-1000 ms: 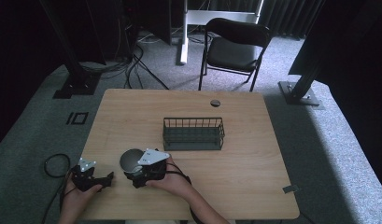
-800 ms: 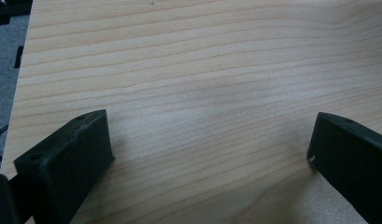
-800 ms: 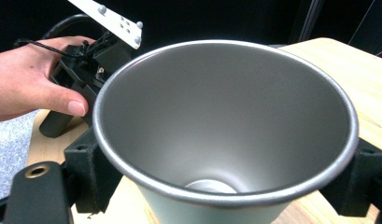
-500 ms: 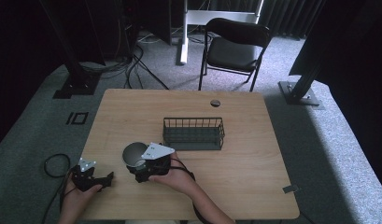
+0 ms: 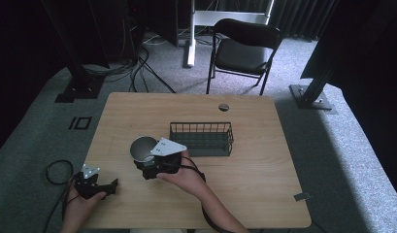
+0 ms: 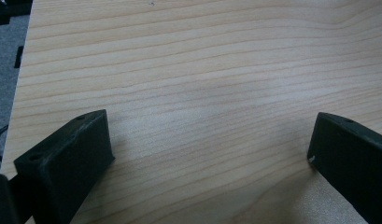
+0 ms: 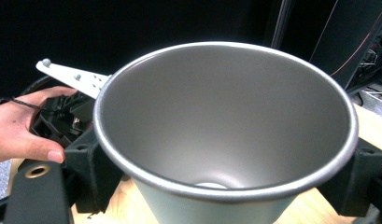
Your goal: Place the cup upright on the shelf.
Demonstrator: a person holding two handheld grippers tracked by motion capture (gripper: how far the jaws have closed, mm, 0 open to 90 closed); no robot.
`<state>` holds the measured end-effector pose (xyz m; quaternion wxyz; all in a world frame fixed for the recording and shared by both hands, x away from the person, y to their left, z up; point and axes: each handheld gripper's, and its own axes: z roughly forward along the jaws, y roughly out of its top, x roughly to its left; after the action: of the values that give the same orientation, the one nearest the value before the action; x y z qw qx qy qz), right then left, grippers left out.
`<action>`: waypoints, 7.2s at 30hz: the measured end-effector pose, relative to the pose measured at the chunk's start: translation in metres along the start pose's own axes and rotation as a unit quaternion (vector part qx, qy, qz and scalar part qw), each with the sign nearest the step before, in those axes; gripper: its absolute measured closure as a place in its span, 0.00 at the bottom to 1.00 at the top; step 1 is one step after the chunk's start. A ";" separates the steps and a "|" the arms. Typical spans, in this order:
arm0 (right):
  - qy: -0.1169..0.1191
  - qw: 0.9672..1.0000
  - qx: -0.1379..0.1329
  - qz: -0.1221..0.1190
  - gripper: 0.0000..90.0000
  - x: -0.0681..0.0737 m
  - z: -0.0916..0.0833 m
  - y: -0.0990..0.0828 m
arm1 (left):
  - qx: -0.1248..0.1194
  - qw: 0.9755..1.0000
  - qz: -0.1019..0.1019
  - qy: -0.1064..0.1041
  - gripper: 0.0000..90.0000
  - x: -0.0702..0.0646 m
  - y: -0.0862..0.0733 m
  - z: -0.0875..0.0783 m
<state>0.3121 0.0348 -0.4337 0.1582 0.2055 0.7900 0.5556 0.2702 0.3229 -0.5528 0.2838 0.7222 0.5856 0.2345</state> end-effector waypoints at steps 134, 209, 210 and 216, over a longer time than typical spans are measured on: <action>-0.284 0.952 0.015 0.113 0.12 -0.129 -0.085 -0.067 | -0.001 1.000 -0.002 0.000 0.00 0.000 0.000 0.000; -0.327 0.929 0.079 0.157 0.12 -0.135 -0.192 -0.171 | 0.000 1.000 0.000 0.001 0.00 0.000 0.000 0.000; -0.326 0.928 0.081 0.159 0.12 -0.135 -0.194 -0.173 | -0.001 1.000 0.000 0.001 0.00 0.000 0.000 0.000; -0.321 0.928 0.094 0.162 0.13 -0.135 -0.201 -0.180 | -0.001 1.000 0.000 0.001 0.00 0.000 0.000 0.000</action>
<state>0.3059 -0.2502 -0.5336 0.2912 0.5123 0.7011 0.4015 0.2702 0.3228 -0.5530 0.2839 0.7219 0.5855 0.2353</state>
